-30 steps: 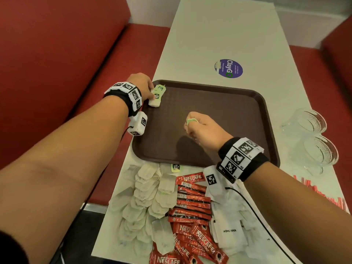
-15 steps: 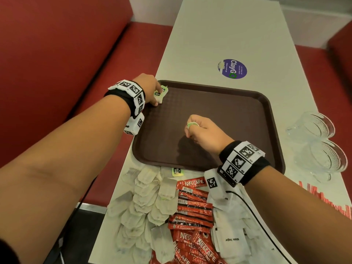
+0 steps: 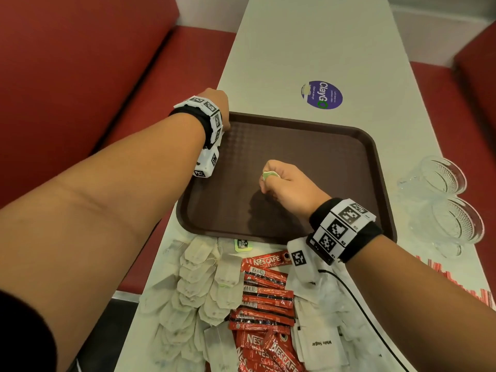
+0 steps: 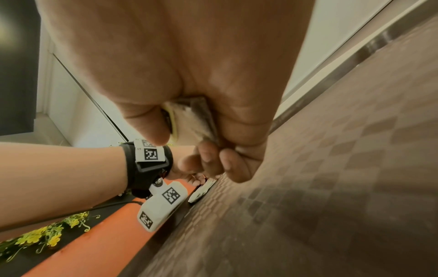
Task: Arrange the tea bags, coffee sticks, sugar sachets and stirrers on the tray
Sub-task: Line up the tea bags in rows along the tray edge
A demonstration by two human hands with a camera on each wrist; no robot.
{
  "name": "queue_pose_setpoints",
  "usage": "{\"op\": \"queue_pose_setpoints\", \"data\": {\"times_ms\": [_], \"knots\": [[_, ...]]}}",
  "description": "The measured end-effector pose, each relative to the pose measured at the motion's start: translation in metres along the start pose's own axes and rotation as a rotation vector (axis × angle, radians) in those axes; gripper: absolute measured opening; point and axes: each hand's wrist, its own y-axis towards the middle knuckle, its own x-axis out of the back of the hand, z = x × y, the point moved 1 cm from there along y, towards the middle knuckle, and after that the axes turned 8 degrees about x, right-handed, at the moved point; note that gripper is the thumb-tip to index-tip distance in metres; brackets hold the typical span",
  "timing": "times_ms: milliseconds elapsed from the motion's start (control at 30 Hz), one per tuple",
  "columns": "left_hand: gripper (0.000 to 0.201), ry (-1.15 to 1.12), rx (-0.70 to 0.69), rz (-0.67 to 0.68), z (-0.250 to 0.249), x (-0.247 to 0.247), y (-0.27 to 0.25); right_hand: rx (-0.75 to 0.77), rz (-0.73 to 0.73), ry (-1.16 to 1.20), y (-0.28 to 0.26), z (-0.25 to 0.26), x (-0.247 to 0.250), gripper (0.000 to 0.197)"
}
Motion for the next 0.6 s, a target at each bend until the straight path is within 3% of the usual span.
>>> {"op": "queue_pose_setpoints", "data": {"times_ms": [267,500,600], "knots": [[0.033,0.023,-0.053,-0.005,0.017,0.006,-0.009,-0.006,0.005,-0.039,-0.002,-0.005,-0.001,0.014],[0.033,0.014,-0.106,0.115,0.042,-0.007,-0.045,0.003,0.044,0.025,-0.003,0.002,-0.005,0.009],[0.029,0.016,-0.111,0.090,0.047,-0.014,-0.046,-0.008,0.049,-0.021,-0.005,0.003,-0.007,0.011]]}}
